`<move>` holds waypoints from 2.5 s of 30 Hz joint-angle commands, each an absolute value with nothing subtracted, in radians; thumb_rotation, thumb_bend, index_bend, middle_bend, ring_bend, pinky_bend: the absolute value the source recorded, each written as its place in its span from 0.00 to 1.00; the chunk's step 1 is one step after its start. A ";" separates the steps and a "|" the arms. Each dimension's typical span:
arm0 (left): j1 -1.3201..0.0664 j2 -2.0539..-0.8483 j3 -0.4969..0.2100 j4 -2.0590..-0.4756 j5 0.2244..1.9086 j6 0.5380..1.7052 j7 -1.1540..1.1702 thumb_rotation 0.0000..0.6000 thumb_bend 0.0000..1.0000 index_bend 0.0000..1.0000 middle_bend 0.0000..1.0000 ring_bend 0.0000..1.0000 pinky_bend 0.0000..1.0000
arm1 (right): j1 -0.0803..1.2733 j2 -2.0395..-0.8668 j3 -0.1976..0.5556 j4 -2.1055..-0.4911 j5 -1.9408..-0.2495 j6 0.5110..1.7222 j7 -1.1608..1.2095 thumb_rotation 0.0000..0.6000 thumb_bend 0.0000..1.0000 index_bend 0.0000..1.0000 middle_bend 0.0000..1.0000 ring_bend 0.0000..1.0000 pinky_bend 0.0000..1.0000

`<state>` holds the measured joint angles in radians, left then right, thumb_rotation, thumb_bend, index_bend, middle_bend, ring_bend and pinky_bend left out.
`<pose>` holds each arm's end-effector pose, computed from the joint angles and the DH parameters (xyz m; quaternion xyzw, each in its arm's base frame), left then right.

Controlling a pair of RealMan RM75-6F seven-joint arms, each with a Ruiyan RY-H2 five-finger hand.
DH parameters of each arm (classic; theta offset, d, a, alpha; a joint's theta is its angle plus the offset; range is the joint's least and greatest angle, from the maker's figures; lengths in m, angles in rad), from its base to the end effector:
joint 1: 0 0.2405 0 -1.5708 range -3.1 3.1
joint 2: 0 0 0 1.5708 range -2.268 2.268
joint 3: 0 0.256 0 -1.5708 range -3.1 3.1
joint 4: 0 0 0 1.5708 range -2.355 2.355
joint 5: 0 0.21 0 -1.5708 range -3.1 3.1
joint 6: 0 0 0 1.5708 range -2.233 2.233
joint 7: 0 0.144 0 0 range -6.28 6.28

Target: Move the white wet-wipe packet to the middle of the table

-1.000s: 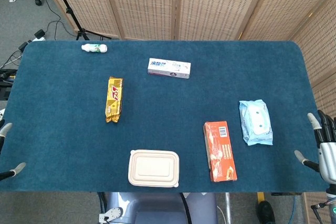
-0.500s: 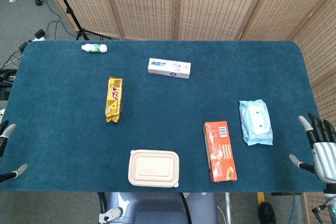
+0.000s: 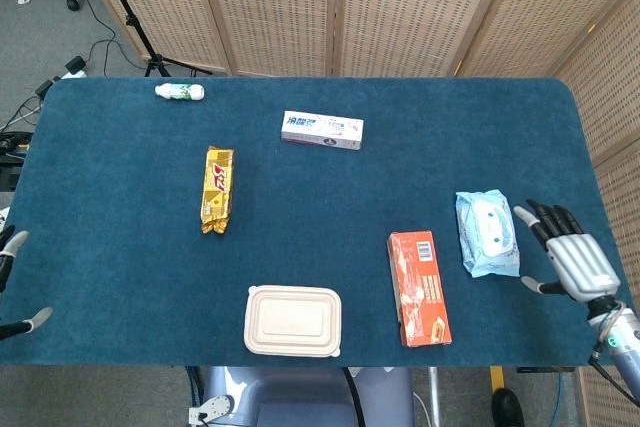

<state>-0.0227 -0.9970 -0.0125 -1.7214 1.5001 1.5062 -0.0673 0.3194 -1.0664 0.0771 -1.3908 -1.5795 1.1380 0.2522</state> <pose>-0.3099 0.1531 0.1852 -0.5730 -0.4259 -0.3823 0.5866 -0.3219 -0.2653 0.1635 0.6942 -0.3897 0.3395 0.5009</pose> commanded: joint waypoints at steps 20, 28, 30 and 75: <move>-0.050 -1.000 -0.045 -1.725 1.418 1.453 -0.052 1.00 0.00 0.00 0.00 0.00 0.00 | 0.498 -1.432 0.109 -0.956 -1.476 0.958 0.143 1.00 0.13 0.00 0.00 0.00 0.00; -0.060 -1.008 -0.044 -1.728 1.410 1.434 -0.028 1.00 0.00 0.00 0.00 0.00 0.00 | 0.559 -1.530 0.145 -0.804 -1.459 0.951 0.194 1.00 0.13 0.00 0.00 0.00 0.00; -0.062 -1.010 -0.046 -1.729 1.403 1.429 -0.021 1.00 0.00 0.00 0.00 0.00 0.00 | 0.575 -1.547 0.152 -0.777 -1.454 0.945 0.194 1.00 0.13 0.00 0.00 0.00 0.00; -0.066 -1.004 -0.046 -1.727 1.387 1.414 -0.036 1.00 0.00 0.00 0.00 0.00 0.00 | 0.613 -1.183 0.385 -1.137 -0.910 0.284 0.742 1.00 1.00 0.00 0.00 0.00 0.04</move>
